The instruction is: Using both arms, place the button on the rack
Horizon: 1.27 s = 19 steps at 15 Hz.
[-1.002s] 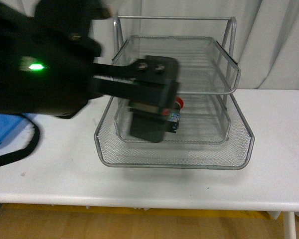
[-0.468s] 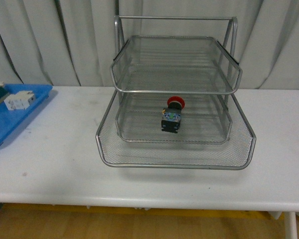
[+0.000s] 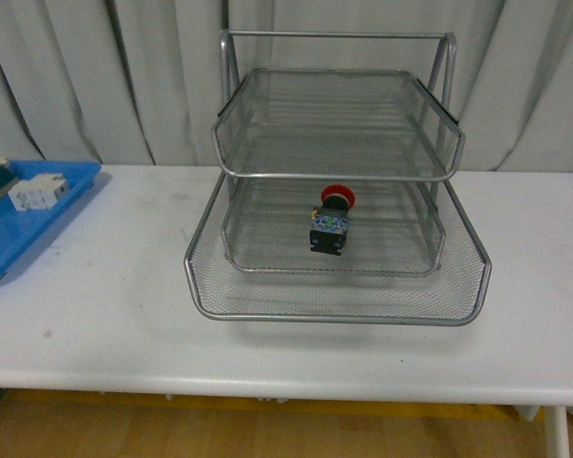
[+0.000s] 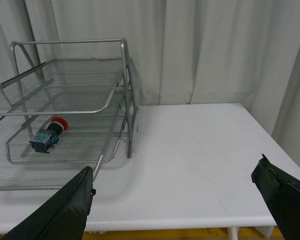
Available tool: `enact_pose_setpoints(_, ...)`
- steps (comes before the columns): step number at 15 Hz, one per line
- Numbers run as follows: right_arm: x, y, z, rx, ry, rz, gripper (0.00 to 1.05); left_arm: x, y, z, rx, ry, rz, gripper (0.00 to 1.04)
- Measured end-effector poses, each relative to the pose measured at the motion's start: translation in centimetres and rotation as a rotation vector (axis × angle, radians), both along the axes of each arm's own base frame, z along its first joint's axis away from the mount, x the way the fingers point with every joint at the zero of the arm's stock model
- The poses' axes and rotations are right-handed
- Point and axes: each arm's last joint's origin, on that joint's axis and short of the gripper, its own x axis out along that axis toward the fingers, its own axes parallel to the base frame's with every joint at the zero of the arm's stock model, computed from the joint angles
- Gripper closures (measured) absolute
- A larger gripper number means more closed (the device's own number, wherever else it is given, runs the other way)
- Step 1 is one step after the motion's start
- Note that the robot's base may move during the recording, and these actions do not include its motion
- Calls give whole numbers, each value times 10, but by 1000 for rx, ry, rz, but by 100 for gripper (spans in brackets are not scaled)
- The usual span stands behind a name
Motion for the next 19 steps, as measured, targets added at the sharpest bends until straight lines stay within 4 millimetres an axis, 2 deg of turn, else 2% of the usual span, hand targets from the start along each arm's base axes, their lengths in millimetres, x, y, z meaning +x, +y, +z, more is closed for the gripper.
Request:
enact_pose_setpoints(3,0,0,0,0,0,0,6,-4,0,-12,0,25,0,103)
enact_pose_setpoints(7,0,0,0,0,0,0,6,-8,0,-14,0,10,0,103)
enact_pose_setpoints(11,0,0,0,0,0,0,6,-16,0,-27,0,45,0,103)
enact_pose_setpoints(12,0,0,0,0,0,0,6,-21,0,-24,0,4,0,103)
enact_pose_setpoints(19,0,0,0,0,0,0,6,-21,0,-25,0,15,0,103)
